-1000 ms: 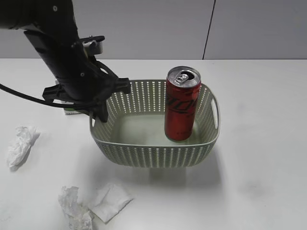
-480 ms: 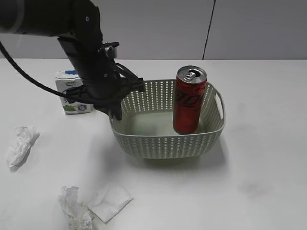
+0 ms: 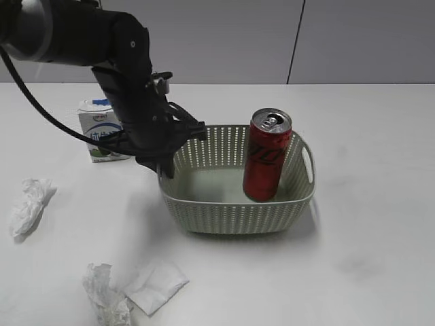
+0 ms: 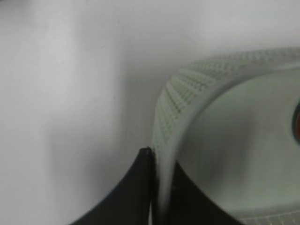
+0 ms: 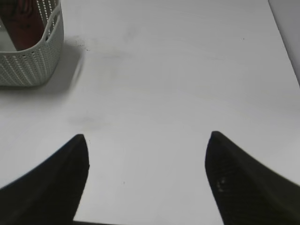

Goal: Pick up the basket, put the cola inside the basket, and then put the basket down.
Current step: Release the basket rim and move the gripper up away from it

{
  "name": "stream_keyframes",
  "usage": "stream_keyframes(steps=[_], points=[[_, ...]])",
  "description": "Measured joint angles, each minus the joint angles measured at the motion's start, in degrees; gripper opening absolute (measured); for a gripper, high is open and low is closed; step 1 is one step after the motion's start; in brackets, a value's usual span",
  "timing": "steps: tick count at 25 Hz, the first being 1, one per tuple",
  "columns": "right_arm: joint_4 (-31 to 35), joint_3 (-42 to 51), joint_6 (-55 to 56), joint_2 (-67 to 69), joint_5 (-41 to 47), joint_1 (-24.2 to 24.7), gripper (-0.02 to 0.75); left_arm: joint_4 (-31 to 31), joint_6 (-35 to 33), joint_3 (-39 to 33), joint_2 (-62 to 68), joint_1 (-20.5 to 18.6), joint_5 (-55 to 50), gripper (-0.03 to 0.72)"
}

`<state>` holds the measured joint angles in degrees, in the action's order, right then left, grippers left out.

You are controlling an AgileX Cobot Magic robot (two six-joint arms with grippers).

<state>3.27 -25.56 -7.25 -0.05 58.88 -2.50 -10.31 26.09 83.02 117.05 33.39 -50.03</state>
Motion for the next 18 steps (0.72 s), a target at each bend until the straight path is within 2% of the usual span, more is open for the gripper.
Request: stream_keyframes(steps=[3,6,9,13,15,18], points=[[0.1,0.0,0.3,-0.2,0.0,0.0,0.587,0.0,0.0,0.0,0.0,0.0,0.6,0.036],[0.2,0.0,0.3,-0.2,0.0,0.0,0.587,-0.1,0.1,0.0,0.0,0.0,1.2,0.106],[0.2,0.0,0.4,-0.2,-0.1,0.0,0.586,-0.1,0.1,0.1,0.0,0.0,1.5,0.275],[0.2,0.1,1.9,-0.2,-2.2,0.0,0.586,-0.4,-1.2,0.3,-0.2,-0.1,1.3,0.589],[0.2,0.8,2.3,-0.2,-3.6,0.0,0.586,-0.6,-2.5,0.4,-0.9,-0.4,0.4,0.652],[0.1,1.7,2.6,-0.2,-4.2,0.0,0.586,-0.9,-5.2,1.4,-3.2,-2.2,-2.7,0.68]])
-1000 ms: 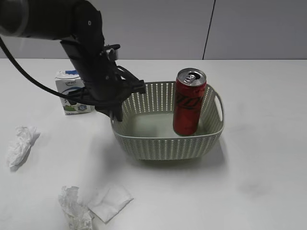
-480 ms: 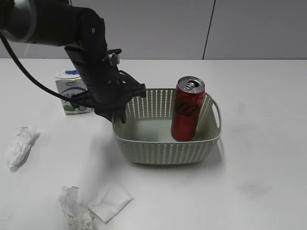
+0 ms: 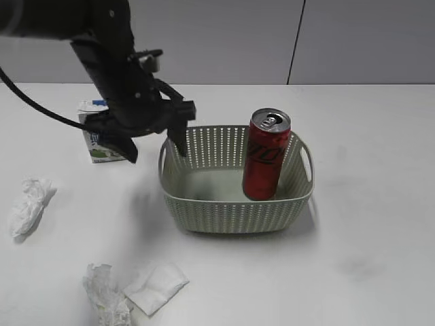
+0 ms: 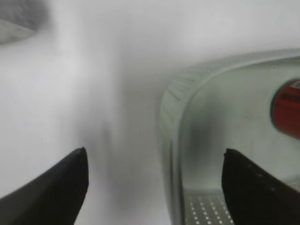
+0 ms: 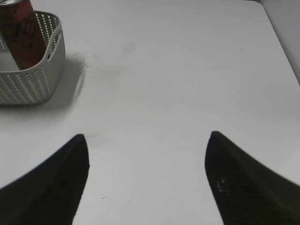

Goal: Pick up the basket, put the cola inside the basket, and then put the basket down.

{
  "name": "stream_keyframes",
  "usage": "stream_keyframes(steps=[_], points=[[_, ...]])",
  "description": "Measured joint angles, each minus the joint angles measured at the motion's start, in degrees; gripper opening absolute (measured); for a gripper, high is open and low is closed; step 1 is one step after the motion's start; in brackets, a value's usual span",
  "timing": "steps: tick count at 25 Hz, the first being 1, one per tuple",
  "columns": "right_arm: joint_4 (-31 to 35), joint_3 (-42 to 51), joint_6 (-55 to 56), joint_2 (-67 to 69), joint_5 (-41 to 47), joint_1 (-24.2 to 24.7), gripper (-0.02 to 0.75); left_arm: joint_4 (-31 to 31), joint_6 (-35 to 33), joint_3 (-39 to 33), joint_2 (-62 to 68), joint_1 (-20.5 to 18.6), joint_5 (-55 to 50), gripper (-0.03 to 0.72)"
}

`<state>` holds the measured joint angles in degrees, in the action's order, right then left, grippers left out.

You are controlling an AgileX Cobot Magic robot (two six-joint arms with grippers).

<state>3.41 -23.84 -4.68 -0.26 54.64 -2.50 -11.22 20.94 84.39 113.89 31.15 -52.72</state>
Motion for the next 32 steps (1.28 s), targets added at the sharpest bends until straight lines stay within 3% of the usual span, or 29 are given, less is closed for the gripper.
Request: stream_keyframes(steps=[5,10,15,20,32], points=[[0.0,0.0,0.2,0.0,-0.4,0.0,0.586,-0.1,-5.7,2.6,-5.7,-5.9,-7.0,0.682],[0.0,0.0,0.2,0.0,-0.4,0.0,0.586,0.3,-12.8,3.0,-11.6,-15.5,-14.6,0.676],[0.0,0.0,0.2,0.0,-0.4,0.0,0.585,6.2,-17.0,2.9,-14.6,-24.9,-16.7,0.65],[0.0,0.0,0.2,0.0,-0.4,0.0,0.585,8.6,-19.2,-1.9,-18.8,-31.5,-16.7,0.628],[0.0,0.0,0.2,0.0,-0.4,0.0,0.585,7.8,-20.9,-30.5,-47.2,-32.7,-14.1,0.591]])
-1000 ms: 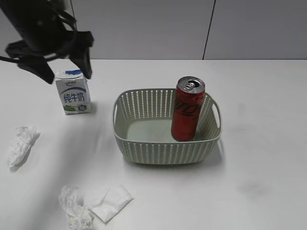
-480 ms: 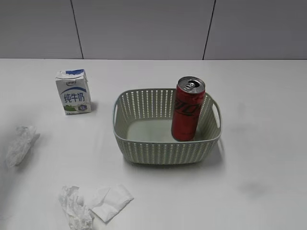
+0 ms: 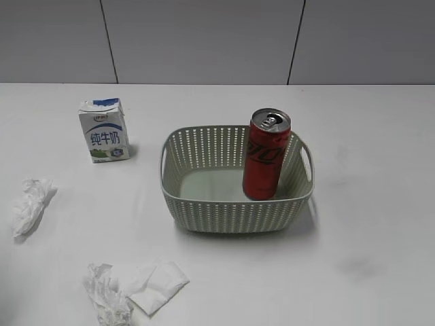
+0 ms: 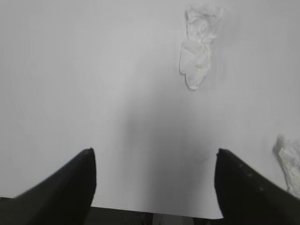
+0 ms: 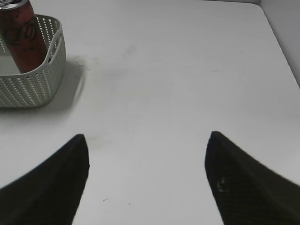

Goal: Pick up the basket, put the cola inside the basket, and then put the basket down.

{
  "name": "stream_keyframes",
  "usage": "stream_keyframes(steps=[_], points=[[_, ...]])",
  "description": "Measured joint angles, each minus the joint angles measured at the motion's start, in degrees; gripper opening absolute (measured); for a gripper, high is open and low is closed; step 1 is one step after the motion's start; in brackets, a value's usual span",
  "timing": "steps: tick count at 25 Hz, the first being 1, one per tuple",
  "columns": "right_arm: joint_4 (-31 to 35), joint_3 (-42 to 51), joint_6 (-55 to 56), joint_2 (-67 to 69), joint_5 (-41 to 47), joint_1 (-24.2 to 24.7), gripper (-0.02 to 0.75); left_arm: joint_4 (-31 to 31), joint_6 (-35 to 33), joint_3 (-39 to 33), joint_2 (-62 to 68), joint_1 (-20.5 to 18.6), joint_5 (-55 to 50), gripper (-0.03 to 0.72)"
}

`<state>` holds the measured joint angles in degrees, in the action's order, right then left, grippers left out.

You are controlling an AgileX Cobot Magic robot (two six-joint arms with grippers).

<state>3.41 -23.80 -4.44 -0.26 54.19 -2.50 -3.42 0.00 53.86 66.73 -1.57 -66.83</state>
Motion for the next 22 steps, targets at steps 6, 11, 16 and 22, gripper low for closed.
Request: stream_keyframes(steps=[6,11,16,22], points=[[0.0,0.0,0.0,0.0,0.0,0.0,0.585,0.0,0.0,-12.6,-17.3,0.0,3.3,0.59],[0.0,0.0,0.0,0.0,0.0,0.0,0.585,-0.1,0.0,-20.9,-29.9,0.0,3.6,0.589],[0.1,0.1,0.0,0.0,0.0,0.0,0.585,-0.6,0.0,-25.3,-40.8,0.0,3.8,0.589],[0.1,0.1,0.0,0.0,0.0,0.0,0.585,-0.7,0.0,-25.3,-51.4,0.0,4.3,0.587]])
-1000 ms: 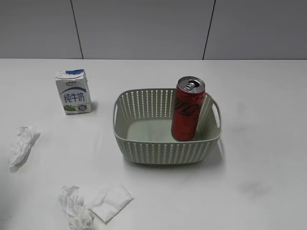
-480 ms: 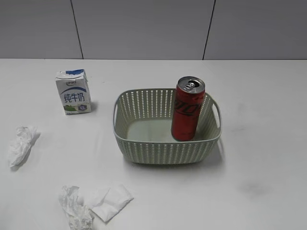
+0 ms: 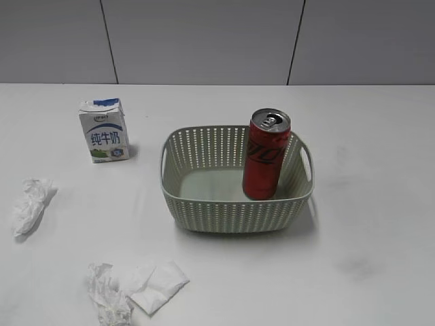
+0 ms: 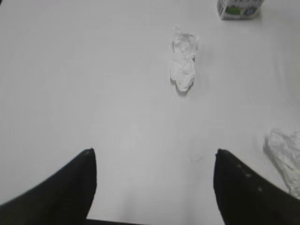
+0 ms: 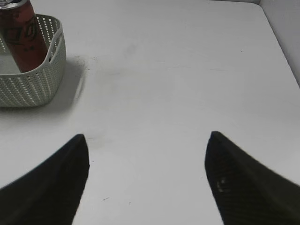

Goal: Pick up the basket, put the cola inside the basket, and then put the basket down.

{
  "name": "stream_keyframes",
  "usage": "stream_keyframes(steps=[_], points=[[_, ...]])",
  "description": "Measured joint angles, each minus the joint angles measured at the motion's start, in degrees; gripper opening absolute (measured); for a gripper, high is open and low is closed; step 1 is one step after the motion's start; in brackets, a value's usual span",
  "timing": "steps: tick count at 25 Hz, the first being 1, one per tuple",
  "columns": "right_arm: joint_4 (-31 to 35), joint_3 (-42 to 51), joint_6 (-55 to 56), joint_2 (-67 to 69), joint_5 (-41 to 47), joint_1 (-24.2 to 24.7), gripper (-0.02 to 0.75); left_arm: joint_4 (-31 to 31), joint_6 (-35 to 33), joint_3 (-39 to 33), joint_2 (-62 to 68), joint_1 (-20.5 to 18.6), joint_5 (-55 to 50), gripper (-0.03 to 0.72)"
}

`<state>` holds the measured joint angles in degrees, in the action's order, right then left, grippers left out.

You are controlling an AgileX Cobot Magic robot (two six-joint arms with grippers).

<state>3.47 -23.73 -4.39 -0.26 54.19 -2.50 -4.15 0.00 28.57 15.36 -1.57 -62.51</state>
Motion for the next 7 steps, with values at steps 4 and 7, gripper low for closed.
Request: stream_keyframes(steps=[4,7], points=[[0.0,0.0,0.0,0.0,0.0,0.0,0.585,0.0,0.0,-0.1,-5.8,0.0,0.0,0.58],[0.0,0.0,0.0,0.0,0.0,0.0,0.585,0.0,0.0,-0.1,-9.1,0.0,0.0,0.568]])
